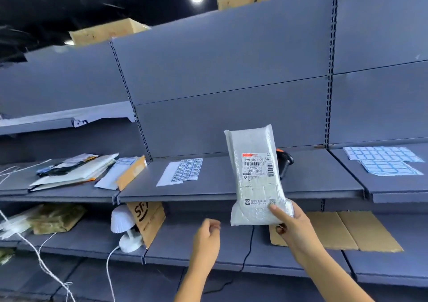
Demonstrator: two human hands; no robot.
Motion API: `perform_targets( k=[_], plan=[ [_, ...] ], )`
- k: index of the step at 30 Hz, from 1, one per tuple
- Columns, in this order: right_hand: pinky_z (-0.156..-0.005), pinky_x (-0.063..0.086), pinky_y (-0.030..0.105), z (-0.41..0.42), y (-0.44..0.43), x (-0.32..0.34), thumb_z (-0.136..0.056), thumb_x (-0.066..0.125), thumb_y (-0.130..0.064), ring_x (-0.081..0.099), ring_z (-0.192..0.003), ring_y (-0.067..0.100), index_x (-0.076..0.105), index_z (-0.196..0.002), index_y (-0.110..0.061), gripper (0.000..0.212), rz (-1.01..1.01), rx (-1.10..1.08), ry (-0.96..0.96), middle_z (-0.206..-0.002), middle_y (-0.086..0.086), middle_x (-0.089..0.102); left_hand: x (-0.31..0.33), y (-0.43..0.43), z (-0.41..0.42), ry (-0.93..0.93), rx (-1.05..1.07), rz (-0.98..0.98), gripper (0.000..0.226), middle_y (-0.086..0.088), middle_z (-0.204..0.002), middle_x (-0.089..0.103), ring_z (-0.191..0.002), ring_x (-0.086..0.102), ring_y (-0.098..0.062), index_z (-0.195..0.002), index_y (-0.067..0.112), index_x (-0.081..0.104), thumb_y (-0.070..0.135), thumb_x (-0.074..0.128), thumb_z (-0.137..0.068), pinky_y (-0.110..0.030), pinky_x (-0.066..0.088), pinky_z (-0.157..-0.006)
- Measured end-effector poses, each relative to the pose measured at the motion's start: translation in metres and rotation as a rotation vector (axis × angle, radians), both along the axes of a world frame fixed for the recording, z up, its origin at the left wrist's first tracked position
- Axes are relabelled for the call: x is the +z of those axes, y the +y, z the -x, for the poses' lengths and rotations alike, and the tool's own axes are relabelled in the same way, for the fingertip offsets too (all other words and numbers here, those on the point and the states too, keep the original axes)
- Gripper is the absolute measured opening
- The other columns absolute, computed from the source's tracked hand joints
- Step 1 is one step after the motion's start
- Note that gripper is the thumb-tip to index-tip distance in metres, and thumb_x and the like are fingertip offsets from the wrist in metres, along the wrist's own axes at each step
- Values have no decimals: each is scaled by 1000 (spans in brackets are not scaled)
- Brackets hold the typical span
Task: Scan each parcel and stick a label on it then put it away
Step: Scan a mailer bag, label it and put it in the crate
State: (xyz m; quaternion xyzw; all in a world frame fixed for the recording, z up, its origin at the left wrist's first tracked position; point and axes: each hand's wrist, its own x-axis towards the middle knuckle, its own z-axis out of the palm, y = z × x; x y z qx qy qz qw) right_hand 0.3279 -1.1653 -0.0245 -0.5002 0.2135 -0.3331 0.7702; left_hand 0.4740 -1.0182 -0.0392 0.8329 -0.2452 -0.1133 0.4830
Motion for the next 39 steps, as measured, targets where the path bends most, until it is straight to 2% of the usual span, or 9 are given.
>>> perform_targets(
  k=[5,14,16,19,24,26,31,34,39],
  plan=[
    [-61,37,26,-26,-12,8,-81,72,-23,52,-80,15,64,-112,-21,31,32,-55,6,-104,6,69,5,-23,-35,15,-38,75,25,4,-91,65,-76,56,-12,-86,27,57,10,41,-95,-21,41,-62],
    [-68,40,32,-77,-58,33,-77,76,-32,51,-81,22,66,-108,-26,33,120,-37,-26,-106,12,70,28,-70,-82,26,-56,156,19,4,-90,66,-88,61,-18,-89,23,60,17,43,-95,-25,43,-71],
    [-68,41,34,-86,-69,36,-67,79,-43,50,-83,23,68,-107,-28,45,138,-38,-27,-106,12,69,30,-82,-95,42,-37,207,18,1,-91,67,-88,61,-22,-90,21,60,19,43,-96,-29,46,-75],
    [-64,38,30,-101,-84,38,-56,78,-48,48,-83,21,68,-106,-26,56,147,-59,-25,-101,7,70,33,-102,-112,122,-25,281,23,-5,-88,67,-83,59,-26,-88,14,60,30,46,-97,-40,48,-82],
    [-75,38,35,-135,-108,31,-72,79,-34,55,-89,20,67,-109,-25,39,136,-85,-52,-111,10,69,46,-135,-141,147,-120,306,49,4,-89,66,-88,62,-18,-87,22,59,67,45,-74,-39,48,-85],
    [-75,37,35,-151,-113,29,-71,80,-35,54,-90,20,66,-112,-24,45,139,-93,-44,-112,13,68,52,-149,-155,202,-214,344,42,2,-89,65,-86,61,-17,-90,21,59,62,54,-81,-32,50,-82],
    [-61,34,25,-198,-117,21,-71,80,-27,47,-74,12,65,-109,-19,42,124,-178,-32,-88,1,65,55,-173,-197,347,-445,456,61,8,-92,71,-82,64,-3,-109,14,57,51,68,-61,-15,47,-69],
    [-62,33,26,-222,-119,19,-69,79,-29,45,-74,12,65,-109,-20,43,143,-186,-10,-84,-3,65,57,-187,-223,402,-570,469,47,6,-95,74,-88,69,-7,-104,14,62,37,71,-64,-19,52,-73],
    [-73,41,24,-244,-121,14,-85,69,-27,61,-84,3,63,-111,-28,27,211,-255,139,-98,-9,71,46,-205,-249,434,-528,426,51,3,-95,74,-83,70,-8,-107,13,61,31,76,-61,-20,52,-66]
  ],
)
